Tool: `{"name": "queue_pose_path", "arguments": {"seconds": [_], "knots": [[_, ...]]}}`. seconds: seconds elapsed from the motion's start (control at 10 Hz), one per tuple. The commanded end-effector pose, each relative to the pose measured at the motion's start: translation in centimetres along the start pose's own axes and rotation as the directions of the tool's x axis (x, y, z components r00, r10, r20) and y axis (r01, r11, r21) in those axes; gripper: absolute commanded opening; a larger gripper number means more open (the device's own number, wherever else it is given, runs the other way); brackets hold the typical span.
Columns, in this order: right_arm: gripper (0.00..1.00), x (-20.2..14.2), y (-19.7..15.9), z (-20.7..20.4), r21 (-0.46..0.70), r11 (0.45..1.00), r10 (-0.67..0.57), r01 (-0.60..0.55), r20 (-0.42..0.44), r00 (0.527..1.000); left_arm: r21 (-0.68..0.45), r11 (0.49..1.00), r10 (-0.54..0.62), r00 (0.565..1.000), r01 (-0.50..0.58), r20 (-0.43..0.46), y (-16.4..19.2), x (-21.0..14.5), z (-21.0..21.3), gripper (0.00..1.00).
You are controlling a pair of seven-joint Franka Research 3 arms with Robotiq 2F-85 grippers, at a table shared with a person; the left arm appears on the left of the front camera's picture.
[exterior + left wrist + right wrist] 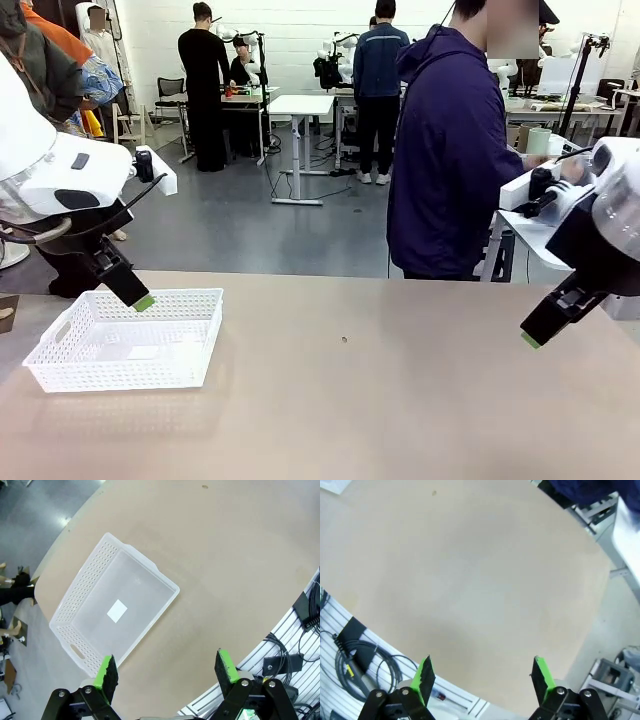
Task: Clean and organize the cups into the basket.
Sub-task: Pick up the Organizing basket and move it to the center of the table, then pick up the Reusable plastic cup from the right side of the table and place it inside the Organizing basket.
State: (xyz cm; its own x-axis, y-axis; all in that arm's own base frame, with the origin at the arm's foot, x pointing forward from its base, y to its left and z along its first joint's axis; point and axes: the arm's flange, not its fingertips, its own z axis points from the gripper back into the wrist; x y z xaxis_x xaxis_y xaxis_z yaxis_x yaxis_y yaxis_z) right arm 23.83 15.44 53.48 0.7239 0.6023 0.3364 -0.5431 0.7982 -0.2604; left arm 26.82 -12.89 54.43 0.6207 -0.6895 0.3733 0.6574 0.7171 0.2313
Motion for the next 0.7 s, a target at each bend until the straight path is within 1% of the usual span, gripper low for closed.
{"name": "queue_pose_path", "arguments": {"seconds": [0.0, 0.1, 0.2, 0.3, 0.4, 0.5, 0.6], "knots": [[1.0, 1.7, -0.6, -3.1, 0.018, 1.0, 0.001, 0.0, -0.02, 1.0, -0.019, 1.0, 0.01, 0.999, -0.009, 0.034, 0.7, 0.5, -0.6, 1.0], [1.0, 1.7, -0.6, -3.1, 0.018, 1.0, 0.001, 0.0, -0.02, 1.0, -0.019, 1.0, 0.01, 0.999, -0.009, 0.034, 0.7, 0.5, -0.6, 1.0], [1.0, 0.7, -0.1, -1.3, 0.012, 1.0, 0.001, -0.001, -0.014, 1.0, -0.002, 1.0, 0.004, 1.0, -0.004, 0.005, 0.2, 0.0, -0.1, 1.0], [1.0, 1.0, -4.1, -0.9, 0.395, 0.911, -0.137, 0.121, 0.014, 0.99, -0.405, 0.889, 0.26, 0.964, -0.213, 0.064, 4.0, 0.1, -0.6, 1.0], [1.0, 0.5, -8.0, -1.0, 0.598, 0.772, -0.255, 0.213, -0.015, 0.967, -0.652, 0.686, 0.439, 0.898, -0.323, 0.018, 7.2, -0.4, -0.6, 1.0], [1.0, -0.3, -11.7, -1.8, 0.751, 0.61, -0.334, 0.253, -0.046, 0.941, -0.774, 0.513, 0.53, 0.846, -0.372, -0.056, 9.5, -1.0, -0.9, 1.0], [1.0, -1.6, -15.4, -2.9, 0.846, 0.455, -0.415, 0.278, -0.075, 0.907, -0.862, 0.311, 0.61, 0.78, -0.399, -0.141, 12.1, -1.8, -1.8, 1.0]]}}
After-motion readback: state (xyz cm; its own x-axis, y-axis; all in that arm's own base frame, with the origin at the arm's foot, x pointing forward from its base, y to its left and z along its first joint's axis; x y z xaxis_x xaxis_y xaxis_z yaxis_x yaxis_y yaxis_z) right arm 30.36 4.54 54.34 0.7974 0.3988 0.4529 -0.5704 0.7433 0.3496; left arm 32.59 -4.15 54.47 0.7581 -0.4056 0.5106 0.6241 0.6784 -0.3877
